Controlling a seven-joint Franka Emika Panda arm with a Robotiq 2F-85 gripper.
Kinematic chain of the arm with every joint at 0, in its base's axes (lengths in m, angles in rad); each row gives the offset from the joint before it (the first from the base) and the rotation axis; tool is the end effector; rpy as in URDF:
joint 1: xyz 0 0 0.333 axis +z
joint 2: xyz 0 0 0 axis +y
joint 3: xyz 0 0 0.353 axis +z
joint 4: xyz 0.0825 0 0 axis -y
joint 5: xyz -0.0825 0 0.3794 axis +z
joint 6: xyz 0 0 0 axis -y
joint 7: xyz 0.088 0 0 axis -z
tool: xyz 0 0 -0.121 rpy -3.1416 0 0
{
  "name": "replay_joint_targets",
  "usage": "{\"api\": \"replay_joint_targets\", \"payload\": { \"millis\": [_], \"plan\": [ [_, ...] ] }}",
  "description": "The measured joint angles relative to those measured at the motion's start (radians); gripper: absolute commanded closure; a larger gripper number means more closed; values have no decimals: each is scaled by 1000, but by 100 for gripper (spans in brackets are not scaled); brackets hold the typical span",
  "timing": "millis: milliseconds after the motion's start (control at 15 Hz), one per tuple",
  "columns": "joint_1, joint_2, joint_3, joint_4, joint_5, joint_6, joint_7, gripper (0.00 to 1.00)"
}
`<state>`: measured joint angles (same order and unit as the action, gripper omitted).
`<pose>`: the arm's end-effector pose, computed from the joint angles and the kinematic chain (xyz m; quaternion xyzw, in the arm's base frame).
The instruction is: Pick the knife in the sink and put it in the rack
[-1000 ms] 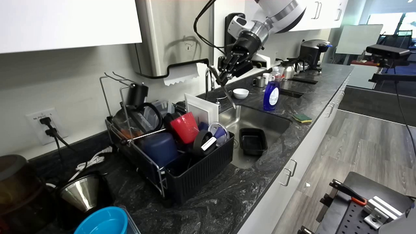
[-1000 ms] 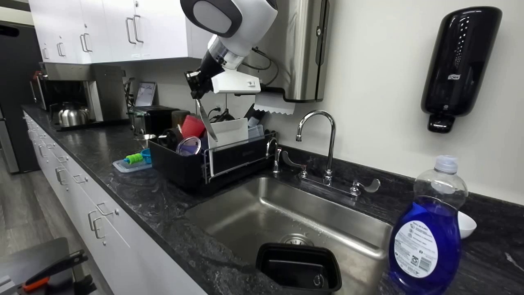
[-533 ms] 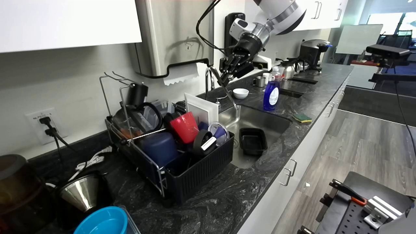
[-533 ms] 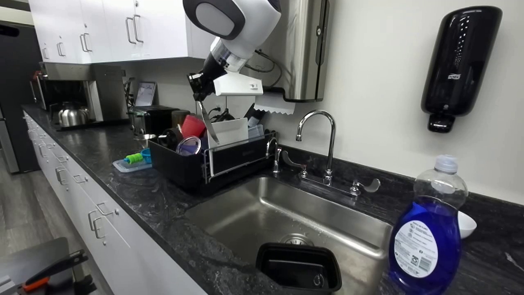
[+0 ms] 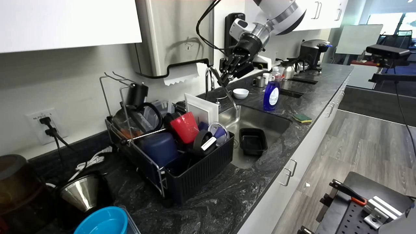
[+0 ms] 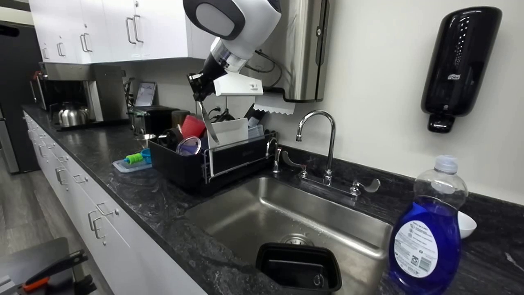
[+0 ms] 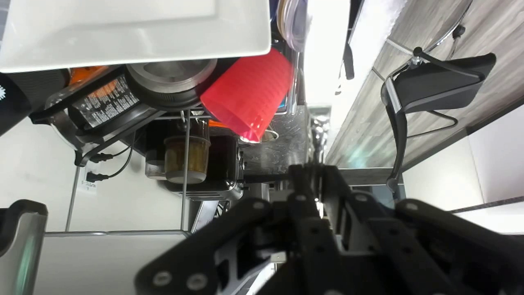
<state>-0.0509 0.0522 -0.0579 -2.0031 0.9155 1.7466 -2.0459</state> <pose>0.5467 0.0235 0.4711 -0.6207 -0.6497 -0.3018 0.3186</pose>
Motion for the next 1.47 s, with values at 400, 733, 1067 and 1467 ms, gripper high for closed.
{"api": "replay_joint_targets", "payload": {
  "millis": [400, 733, 1067, 1467],
  "plan": [
    [0, 0, 0, 0, 0, 0, 0, 86],
    [0, 0, 0, 0, 0, 0, 0, 96],
    [0, -26, -1, -23, 51, -13, -2, 96],
    [7, -102, 2, -84, 138, -62, -6, 96]
  ]
}}
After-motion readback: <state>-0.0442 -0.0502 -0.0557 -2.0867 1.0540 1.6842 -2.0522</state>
